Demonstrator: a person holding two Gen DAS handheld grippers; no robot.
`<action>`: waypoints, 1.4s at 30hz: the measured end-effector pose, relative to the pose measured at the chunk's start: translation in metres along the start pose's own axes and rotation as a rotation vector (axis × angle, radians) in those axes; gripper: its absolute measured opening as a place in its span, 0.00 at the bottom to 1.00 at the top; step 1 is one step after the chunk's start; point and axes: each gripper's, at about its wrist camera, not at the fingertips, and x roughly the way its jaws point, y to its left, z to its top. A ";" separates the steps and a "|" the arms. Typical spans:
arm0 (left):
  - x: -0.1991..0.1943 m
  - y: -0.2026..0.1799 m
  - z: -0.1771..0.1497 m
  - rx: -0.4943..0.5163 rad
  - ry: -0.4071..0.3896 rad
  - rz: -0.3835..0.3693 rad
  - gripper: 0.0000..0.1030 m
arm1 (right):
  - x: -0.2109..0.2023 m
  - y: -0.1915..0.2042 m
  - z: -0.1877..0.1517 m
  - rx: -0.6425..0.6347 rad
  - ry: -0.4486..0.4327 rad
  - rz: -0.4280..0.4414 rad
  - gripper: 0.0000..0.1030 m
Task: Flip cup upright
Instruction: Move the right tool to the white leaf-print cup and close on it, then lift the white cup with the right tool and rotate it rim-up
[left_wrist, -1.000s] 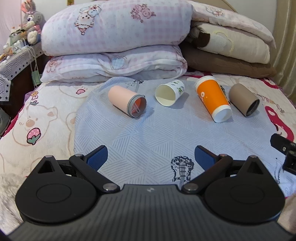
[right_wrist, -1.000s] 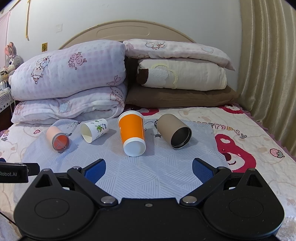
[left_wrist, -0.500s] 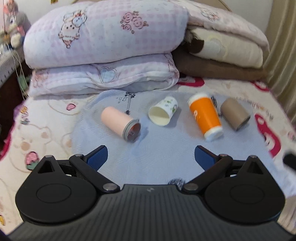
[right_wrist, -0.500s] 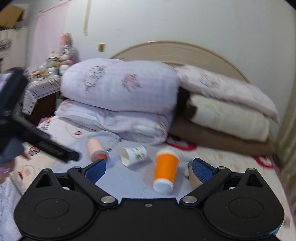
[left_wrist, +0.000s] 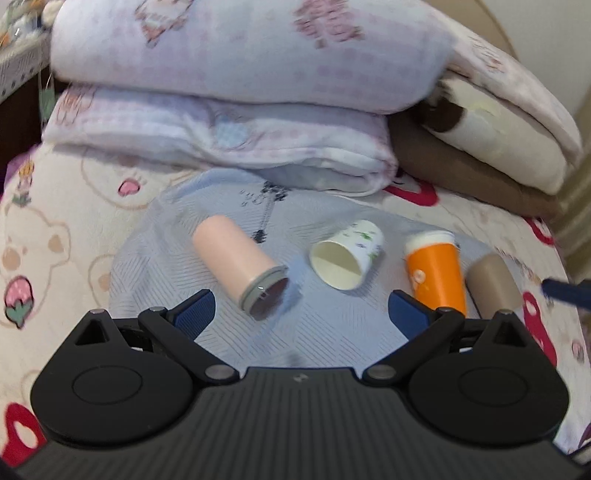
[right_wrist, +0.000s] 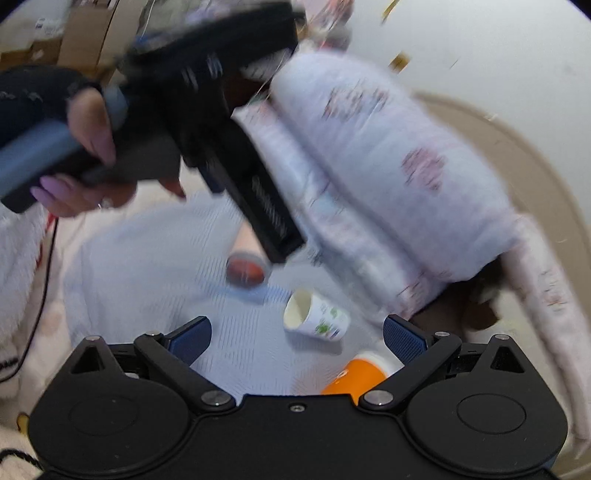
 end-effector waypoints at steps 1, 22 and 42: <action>0.007 0.006 0.001 -0.015 0.009 -0.005 0.97 | 0.012 -0.006 0.006 0.000 0.028 0.029 0.97; 0.087 0.014 0.002 -0.003 0.034 -0.256 0.80 | 0.144 -0.026 -0.006 -0.514 0.183 0.174 0.91; 0.108 0.028 0.005 -0.081 0.091 -0.308 0.68 | 0.232 -0.028 -0.018 -0.653 0.157 0.171 0.72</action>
